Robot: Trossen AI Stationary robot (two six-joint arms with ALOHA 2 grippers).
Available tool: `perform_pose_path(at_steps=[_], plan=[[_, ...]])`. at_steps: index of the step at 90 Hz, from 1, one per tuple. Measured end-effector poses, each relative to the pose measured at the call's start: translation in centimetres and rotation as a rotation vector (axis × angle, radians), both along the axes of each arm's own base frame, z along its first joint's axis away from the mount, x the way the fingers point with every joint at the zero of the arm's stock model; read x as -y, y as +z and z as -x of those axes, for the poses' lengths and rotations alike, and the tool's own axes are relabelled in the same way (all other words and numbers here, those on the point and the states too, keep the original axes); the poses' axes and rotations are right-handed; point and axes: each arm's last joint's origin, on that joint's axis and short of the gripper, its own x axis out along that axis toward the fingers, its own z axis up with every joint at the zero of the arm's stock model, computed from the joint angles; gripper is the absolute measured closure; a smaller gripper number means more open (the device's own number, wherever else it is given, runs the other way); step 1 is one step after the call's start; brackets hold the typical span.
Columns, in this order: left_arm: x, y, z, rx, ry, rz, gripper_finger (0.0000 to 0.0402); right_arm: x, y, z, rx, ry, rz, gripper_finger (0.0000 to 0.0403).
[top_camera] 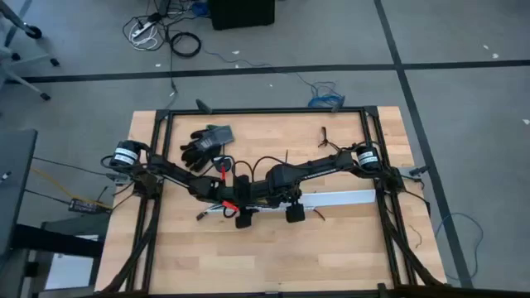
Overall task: Ziptie cables
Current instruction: Close the white cable duct cover
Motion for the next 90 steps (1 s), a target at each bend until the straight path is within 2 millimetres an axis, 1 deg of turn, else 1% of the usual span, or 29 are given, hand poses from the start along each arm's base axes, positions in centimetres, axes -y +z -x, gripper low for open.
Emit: perform_pose_path(at_steps=[11, 18, 32, 41, 48, 55, 61, 70, 75, 82, 90], plan=[[0.0, 0.0, 0.0, 0.000, 0.000, 0.000, 0.0174, 0.1, 0.4, 0.3, -0.009, 0.021, 0.048, 0.0131], [0.0, 0.0, 0.0, -0.001, -0.005, -0.003, 0.0174, 0.5, 1.2, 0.5, 0.010, 0.018, 0.088, 0.0131], [0.0, 0.0, 0.0, 0.000, -0.018, -0.014, 0.0174, 1.4, 4.0, 1.2, 0.090, -0.031, 0.115, 0.0131], [0.0, 0.0, 0.0, 0.000, -0.019, -0.015, 0.0174, 1.7, 5.7, 2.3, 0.106, -0.083, 0.121, 0.0131], [0.0, 0.0, 0.0, 0.000, -0.018, -0.014, 0.0174, 1.8, 7.2, 3.7, 0.132, -0.127, 0.131, 0.0131], [0.0, 0.0, 0.0, 0.000, -0.019, -0.015, 0.0174, 1.5, 8.2, 5.3, 0.182, -0.150, 0.186, 0.0131], [0.0, 0.0, 0.0, 0.000, -0.020, -0.016, 0.0174, 0.8, 8.8, 7.1, 0.242, -0.161, 0.237, 0.0131], [0.0, 0.0, 0.0, 0.001, -0.021, -0.016, 0.0174, -0.1, 9.2, 10.3, 0.325, -0.195, 0.280, 0.0131], [0.0, 0.0, 0.0, 0.001, -0.022, -0.017, 0.0174, -0.5, 8.8, 12.1, 0.351, -0.212, 0.289, 0.0131], [0.0, 0.0, 0.0, 0.001, -0.035, -0.029, 0.0174, -0.8, 7.6, 14.6, 0.350, -0.243, 0.291, 0.0131], [0.0, 0.0, 0.0, 0.001, -0.049, -0.041, 0.0174, -1.3, 6.0, 16.5, 0.368, -0.311, 0.282, 0.0131]])
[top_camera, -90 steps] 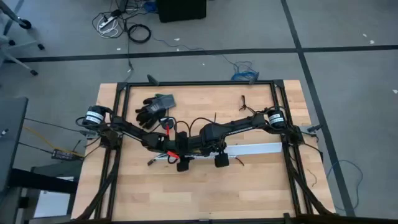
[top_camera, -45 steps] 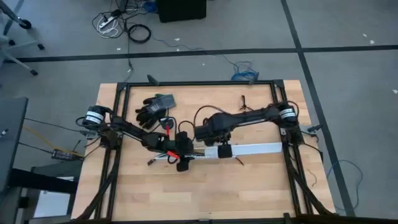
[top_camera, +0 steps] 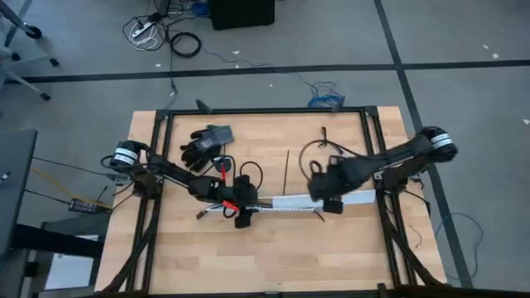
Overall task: Ziptie cables
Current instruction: Close the white cable duct cover
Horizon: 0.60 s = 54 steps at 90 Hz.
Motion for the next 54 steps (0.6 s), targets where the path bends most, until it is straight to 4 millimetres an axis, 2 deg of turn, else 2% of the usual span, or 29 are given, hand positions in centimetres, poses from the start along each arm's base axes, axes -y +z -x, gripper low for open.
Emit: perform_pose_path(at_steps=[7, 14, 36, 54], plan=[[0.0, 0.0, 0.0, 0.000, -0.015, -0.014, 0.0174, -0.6, -1.5, 0.8, 0.035, 0.007, -0.017, 0.0131], [0.0, 0.0, 0.0, 0.003, -0.024, -0.020, 0.0174, -1.5, -2.5, 0.7, 0.088, 0.036, -0.032, 0.0131], [-0.6, 0.1, -0.3, 0.029, 0.002, -0.003, 0.0174, -3.5, -3.1, 0.0, 0.142, 0.130, -0.100, 0.0131], [-0.6, 0.2, -0.4, 0.033, 0.016, -0.004, 0.0174, -4.9, -5.2, -0.5, 0.081, 0.156, -0.022, 0.0131]])
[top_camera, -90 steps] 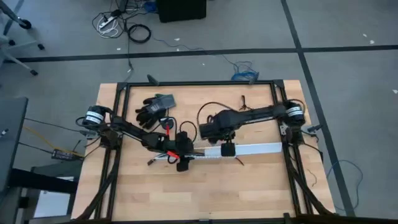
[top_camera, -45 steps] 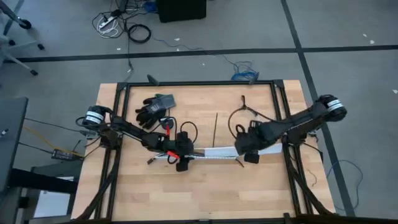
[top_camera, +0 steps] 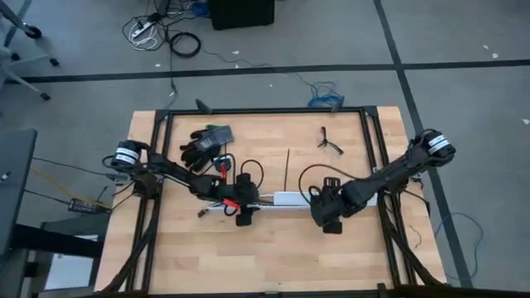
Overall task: Ziptie cables
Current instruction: Close the white cable duct cover
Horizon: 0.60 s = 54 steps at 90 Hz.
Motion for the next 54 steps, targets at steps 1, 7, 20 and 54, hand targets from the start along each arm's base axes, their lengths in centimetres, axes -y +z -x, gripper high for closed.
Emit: perform_pose_path(at_steps=[1, 7, 20, 54], plan=[[0.0, 0.0, 0.0, 0.000, 0.000, 0.000, 0.0174, 0.0, -0.2, 0.0, -0.005, 0.001, 0.008, 0.0131], [0.0, 0.0, 0.0, -0.002, -0.001, -0.001, 0.0174, -0.2, -0.9, -0.2, -0.029, 0.002, 0.042, 0.0131], [0.0, 0.0, 0.0, -0.009, -0.001, -0.003, 0.0174, 0.0, -1.9, -0.5, -0.048, -0.030, 0.101, 0.0131], [0.0, 0.0, 0.1, -0.013, -0.005, -0.006, 0.0174, -0.2, -0.3, -1.2, -0.002, -0.076, 0.120, 0.0131]])
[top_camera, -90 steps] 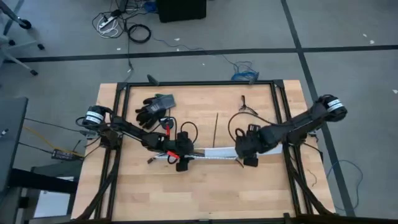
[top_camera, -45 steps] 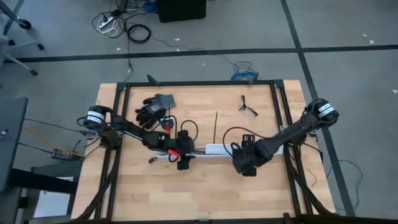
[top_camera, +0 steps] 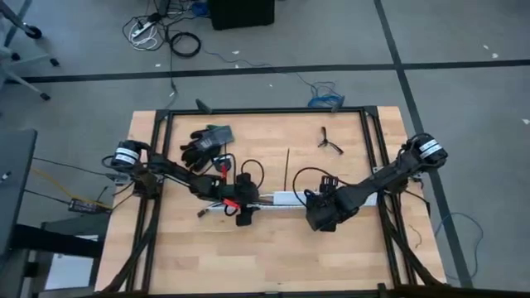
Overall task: Ziptie cables
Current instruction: Close the white cable duct cover
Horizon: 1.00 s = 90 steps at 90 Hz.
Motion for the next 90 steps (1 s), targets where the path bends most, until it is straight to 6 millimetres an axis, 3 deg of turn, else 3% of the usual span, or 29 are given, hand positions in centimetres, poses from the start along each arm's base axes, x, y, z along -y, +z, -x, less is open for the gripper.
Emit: perform_pose_path(at_steps=[26, 53, 90], plan=[[0.0, 0.0, 0.0, 0.000, -0.002, 0.000, 0.0174, 0.2, 0.0, 0.0, 0.015, -0.014, 0.046, 0.0082], [0.0, 0.0, 0.0, -0.001, -0.018, -0.015, 0.0174, 0.9, -2.1, 1.3, -0.024, -0.036, 0.091, 0.0020], [0.0, 0.0, 0.0, 0.000, -0.020, -0.015, 0.0174, 1.0, -3.8, 1.6, 0.061, -0.019, 0.143, 0.0020]])
